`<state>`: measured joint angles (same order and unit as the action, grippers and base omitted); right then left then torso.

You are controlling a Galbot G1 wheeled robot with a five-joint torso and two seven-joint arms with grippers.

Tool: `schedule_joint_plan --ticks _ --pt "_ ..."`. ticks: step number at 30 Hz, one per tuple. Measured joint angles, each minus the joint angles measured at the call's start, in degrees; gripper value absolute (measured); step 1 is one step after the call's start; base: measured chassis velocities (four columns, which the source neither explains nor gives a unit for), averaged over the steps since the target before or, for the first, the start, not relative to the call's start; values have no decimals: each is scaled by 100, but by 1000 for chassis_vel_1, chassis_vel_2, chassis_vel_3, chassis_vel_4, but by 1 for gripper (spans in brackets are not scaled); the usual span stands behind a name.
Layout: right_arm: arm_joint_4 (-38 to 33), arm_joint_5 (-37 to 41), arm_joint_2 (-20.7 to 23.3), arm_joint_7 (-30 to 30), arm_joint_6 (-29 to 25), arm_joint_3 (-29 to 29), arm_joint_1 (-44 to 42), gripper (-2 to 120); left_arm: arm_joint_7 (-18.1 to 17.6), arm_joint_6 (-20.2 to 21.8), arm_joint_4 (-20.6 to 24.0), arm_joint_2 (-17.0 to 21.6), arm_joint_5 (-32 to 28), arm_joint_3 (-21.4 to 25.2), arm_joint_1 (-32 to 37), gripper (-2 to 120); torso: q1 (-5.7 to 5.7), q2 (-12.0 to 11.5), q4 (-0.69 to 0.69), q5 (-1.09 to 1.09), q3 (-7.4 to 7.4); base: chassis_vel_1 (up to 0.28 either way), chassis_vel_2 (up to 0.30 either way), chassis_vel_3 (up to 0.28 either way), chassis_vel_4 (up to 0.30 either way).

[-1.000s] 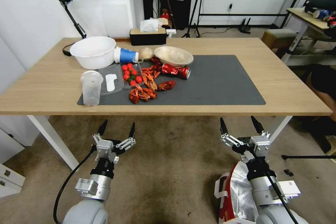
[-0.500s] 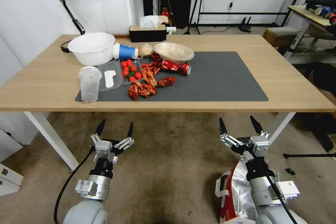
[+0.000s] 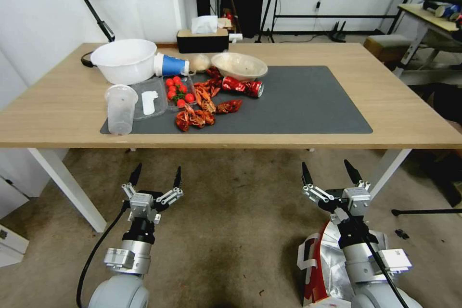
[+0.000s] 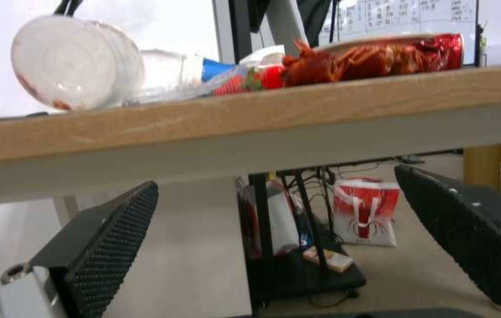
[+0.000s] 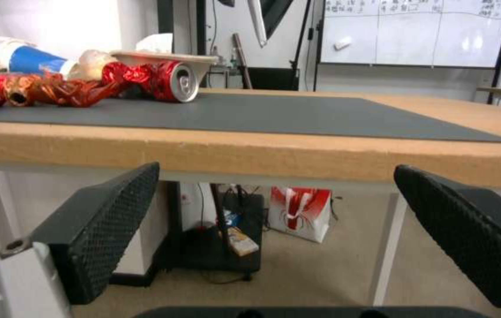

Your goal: Pick up the food delivery bag from the floor and place it on the table.

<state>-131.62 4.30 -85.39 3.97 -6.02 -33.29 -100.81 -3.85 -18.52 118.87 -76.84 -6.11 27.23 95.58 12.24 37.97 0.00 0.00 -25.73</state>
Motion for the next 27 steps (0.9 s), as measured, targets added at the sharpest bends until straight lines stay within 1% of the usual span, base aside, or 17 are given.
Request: schedule_joint_plan --ticks 10,16,18,20,23,27 --pt "-29 33 -2 5 -2 -5 -7 100 3 301 189 25 20 -1 88 100 -102 -258 0 0 156 0 0 0 0" --pt "-41 68 -4 14 -9 -9 -14 100 2 310 211 33 18 -2 108 100 -144 -367 0 0 223 0 0 0 0" --pt "-55 87 -9 17 -9 -9 -20 100 2 314 239 42 9 -1 135 100 -172 -445 0 0 272 0 0 0 0" --pt "-55 89 -10 19 -9 -8 -20 100 3 316 246 43 3 -2 140 100 -180 -467 0 0 286 0 0 0 0" --pt "-66 97 -11 20 -16 -7 -14 100 25 316 270 45 -2 -2 159 100 -224 -571 0 0 345 0 0 0 0" --pt "-79 128 -10 20 -25 -30 -7 100 30 321 306 45 -2 -10 188 100 -257 -655 0 0 396 0 0 0 0"
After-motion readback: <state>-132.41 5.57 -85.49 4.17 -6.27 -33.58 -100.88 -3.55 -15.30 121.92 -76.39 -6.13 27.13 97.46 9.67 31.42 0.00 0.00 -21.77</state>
